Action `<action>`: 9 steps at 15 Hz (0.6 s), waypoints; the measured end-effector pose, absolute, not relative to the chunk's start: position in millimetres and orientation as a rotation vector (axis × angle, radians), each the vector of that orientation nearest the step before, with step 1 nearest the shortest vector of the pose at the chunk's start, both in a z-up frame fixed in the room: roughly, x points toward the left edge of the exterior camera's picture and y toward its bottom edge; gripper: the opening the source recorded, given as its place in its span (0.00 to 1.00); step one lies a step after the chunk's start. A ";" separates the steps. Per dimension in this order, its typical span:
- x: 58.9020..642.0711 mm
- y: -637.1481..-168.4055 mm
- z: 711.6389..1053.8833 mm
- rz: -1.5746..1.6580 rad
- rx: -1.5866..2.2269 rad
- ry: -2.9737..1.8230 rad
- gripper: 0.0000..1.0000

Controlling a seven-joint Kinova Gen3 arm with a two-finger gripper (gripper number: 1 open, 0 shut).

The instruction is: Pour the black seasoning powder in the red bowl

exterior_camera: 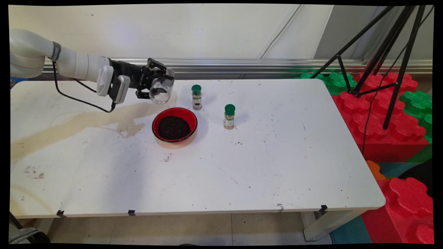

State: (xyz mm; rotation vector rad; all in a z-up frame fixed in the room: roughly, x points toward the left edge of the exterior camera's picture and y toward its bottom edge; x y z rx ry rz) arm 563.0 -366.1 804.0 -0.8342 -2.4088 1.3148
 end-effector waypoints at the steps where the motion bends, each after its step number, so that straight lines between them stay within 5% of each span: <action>1: 562.4 -365.9 803.3 1.325 -0.857 -2.409 0.00; 9: 558.9 -364.2 798.0 1.391 -1.013 -2.400 0.00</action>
